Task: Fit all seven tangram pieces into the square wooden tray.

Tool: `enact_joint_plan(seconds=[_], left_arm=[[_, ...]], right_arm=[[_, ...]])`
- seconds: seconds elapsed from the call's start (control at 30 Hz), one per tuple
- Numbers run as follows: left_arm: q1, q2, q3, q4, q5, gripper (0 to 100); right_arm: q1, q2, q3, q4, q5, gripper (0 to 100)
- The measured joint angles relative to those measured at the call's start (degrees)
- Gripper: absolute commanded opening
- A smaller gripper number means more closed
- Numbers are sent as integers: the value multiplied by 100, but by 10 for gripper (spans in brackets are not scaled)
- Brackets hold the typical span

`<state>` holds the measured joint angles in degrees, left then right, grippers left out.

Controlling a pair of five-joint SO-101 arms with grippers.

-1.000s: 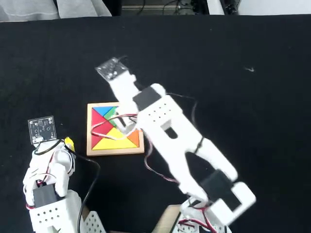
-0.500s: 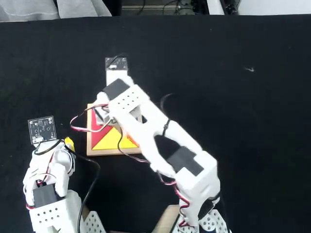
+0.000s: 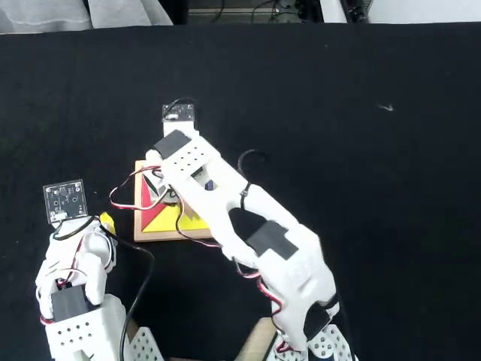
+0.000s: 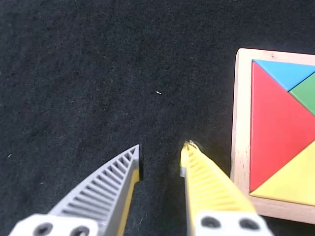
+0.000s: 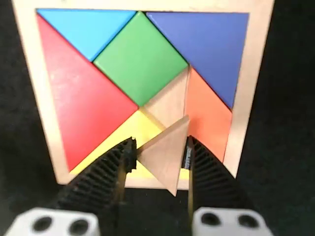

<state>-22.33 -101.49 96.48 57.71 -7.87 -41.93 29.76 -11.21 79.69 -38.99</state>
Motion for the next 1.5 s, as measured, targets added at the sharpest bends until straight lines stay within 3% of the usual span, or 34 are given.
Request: enact_joint_plan(seconds=[0.3, 0.5, 0.83, 0.9, 1.07, 1.27, 1.5], left_arm=[[0, 0, 0, 0, 0, 148], [0, 0, 0, 0, 0, 148], [0, 0, 0, 0, 0, 148], [0, 0, 0, 0, 0, 148], [0, 0, 0, 0, 0, 148], [44, 0, 0, 0, 0, 145], [273, 0, 0, 35, 0, 149]], right_arm=[[0, 97, -290, -44, 431, 132], [0, 97, -299, -44, 466, 248], [0, 97, -299, -44, 527, 250], [0, 97, -316, -35, 721, 212], [114, -44, -730, 273, 1468, 9], [1530, -818, -1389, 440, 2655, 11], [3402, -1846, -1521, 1011, 2813, 11]])
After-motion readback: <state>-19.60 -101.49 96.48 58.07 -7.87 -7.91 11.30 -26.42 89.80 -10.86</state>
